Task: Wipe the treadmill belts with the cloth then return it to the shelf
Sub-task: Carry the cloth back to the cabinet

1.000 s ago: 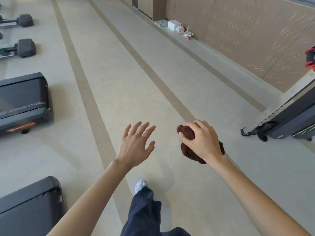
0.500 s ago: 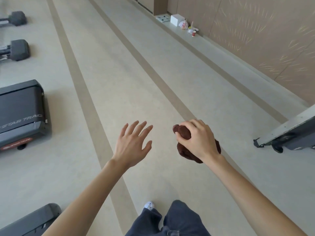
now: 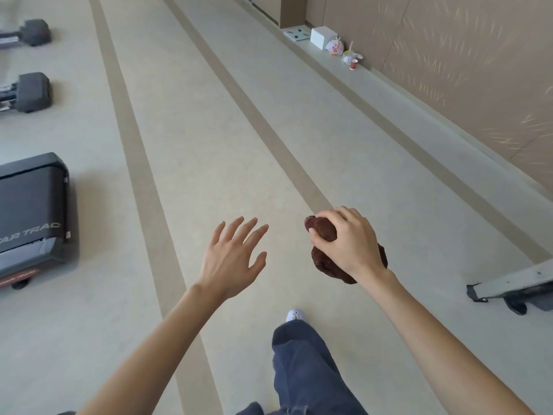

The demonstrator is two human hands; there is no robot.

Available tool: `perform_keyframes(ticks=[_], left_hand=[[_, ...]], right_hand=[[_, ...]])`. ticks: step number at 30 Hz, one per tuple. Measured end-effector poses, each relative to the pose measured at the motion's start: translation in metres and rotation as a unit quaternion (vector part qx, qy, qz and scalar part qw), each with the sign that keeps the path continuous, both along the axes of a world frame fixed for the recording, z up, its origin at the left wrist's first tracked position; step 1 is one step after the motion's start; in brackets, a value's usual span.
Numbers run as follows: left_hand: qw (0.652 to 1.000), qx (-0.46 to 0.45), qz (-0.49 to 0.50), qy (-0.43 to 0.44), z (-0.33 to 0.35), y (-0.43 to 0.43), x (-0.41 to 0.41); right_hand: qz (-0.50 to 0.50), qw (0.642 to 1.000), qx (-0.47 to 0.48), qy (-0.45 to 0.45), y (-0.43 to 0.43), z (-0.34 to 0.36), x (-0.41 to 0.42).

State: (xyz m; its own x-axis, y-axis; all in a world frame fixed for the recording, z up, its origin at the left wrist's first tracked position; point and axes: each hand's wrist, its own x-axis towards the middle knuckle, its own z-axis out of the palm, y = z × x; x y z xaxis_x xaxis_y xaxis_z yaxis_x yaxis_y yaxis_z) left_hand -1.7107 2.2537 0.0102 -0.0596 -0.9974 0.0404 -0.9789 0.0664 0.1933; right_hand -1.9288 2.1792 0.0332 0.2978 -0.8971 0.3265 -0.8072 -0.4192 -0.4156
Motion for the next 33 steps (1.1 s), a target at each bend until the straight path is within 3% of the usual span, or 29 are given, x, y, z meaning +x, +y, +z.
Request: perform_keyframes(ticks=[8, 17, 33], left_hand=[[1.000, -0.001, 0.029, 0.008, 0.010, -0.144, 0.001], [0.999, -0.002, 0.049, 0.019, 0.004, -0.260, 0.034], [1.000, 0.014, 0.002, 0.018, -0.001, -0.491, 0.215]], right_hand=[[0.036, 0.999, -0.020, 0.003, -0.161, 0.001, 0.010], [0.057, 0.998, -0.005, 0.021, -0.279, -0.007, 0.043], [0.020, 0.999, 0.017, 0.033, -0.495, -0.003, 0.223]])
